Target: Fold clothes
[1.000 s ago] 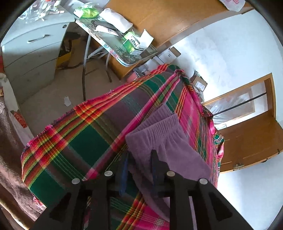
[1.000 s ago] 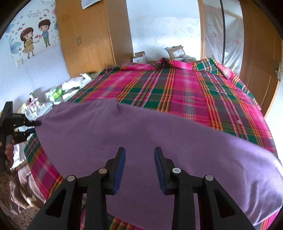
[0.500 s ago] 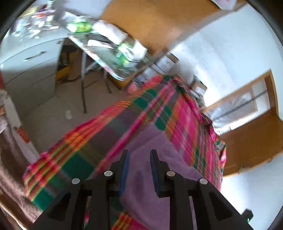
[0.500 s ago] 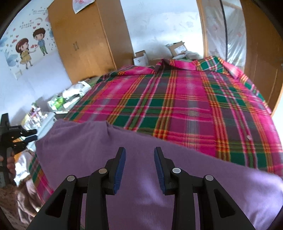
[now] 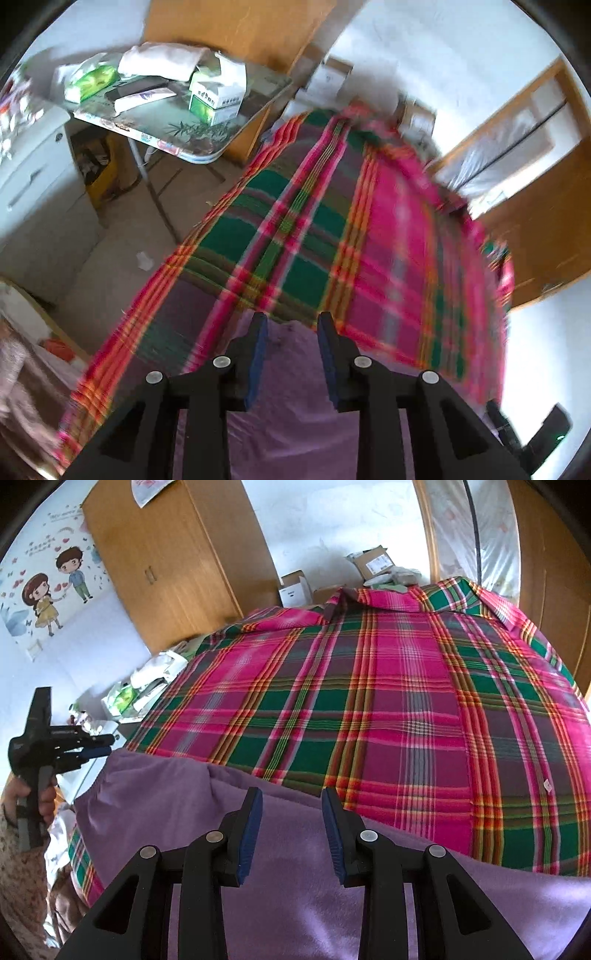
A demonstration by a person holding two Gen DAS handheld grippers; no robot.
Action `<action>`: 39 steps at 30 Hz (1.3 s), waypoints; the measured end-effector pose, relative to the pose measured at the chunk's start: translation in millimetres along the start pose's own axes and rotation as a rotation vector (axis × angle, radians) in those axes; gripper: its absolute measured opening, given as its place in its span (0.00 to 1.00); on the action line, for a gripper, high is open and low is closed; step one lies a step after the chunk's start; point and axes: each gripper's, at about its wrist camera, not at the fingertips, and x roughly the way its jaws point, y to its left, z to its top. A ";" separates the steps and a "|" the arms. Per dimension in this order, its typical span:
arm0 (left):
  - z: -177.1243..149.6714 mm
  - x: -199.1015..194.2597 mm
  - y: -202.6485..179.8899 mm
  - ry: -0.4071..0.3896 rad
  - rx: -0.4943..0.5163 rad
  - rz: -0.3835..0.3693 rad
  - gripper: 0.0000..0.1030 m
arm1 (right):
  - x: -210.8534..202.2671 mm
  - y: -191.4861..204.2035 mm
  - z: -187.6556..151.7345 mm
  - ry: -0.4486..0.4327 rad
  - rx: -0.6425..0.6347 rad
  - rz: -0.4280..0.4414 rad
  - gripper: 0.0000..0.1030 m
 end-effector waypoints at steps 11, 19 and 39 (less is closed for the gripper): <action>3.7 7.0 18.5 0.147 -0.078 -0.194 0.28 | 14.6 -0.8 5.4 0.023 0.009 0.005 0.34; -7.2 21.3 6.9 0.264 -0.022 -0.238 0.28 | 22.8 0.1 5.3 0.036 0.025 0.012 0.34; 5.2 5.6 35.9 0.099 -0.116 -0.255 0.04 | 26.9 9.8 3.0 0.045 0.030 0.016 0.34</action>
